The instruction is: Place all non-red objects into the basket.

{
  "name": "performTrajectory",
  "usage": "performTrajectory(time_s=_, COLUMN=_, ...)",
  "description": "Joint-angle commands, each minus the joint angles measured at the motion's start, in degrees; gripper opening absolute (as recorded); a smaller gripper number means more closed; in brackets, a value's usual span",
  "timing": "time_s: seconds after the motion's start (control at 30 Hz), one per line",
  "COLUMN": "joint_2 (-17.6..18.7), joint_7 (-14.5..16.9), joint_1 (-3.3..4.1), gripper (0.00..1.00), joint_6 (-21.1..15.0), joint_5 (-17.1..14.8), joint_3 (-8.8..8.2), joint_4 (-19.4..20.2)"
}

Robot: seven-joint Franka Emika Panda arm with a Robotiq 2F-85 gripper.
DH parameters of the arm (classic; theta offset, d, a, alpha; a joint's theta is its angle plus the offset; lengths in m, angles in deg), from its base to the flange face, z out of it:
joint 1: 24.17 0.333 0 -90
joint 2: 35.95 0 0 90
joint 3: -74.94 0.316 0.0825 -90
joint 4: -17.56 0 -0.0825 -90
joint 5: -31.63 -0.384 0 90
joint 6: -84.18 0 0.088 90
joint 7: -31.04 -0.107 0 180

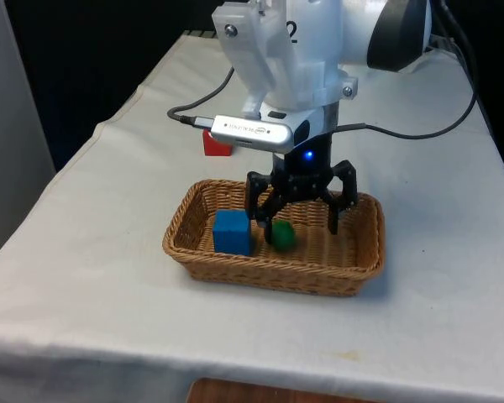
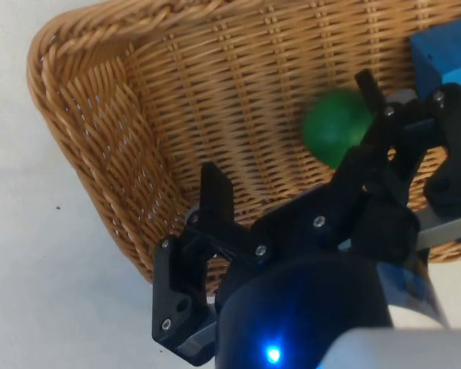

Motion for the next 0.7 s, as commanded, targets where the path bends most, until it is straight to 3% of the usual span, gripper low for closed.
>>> performTrajectory(time_s=0.0, joint_2=-0.2, joint_7=0.2, joint_1=-0.11, gripper=1.0, joint_6=0.2, joint_5=-0.2, joint_3=0.17, joint_4=0.1)
performTrajectory(time_s=0.33, joint_2=-2.9, joint_7=-0.7, joint_1=0.29, gripper=1.0, joint_6=1.0, joint_5=-0.9, joint_3=-0.17, joint_4=2.1)
performTrajectory(time_s=0.37, joint_2=-1.9, joint_7=-0.5, joint_1=0.11, gripper=1.0, joint_6=1.1, joint_5=-0.6, joint_3=-0.11, joint_4=1.0)
performTrajectory(time_s=0.67, joint_2=-7.4, joint_7=-2.1, joint_1=0.74, gripper=1.0, joint_6=1.5, joint_5=-1.1, joint_3=-0.06, joint_4=6.2)
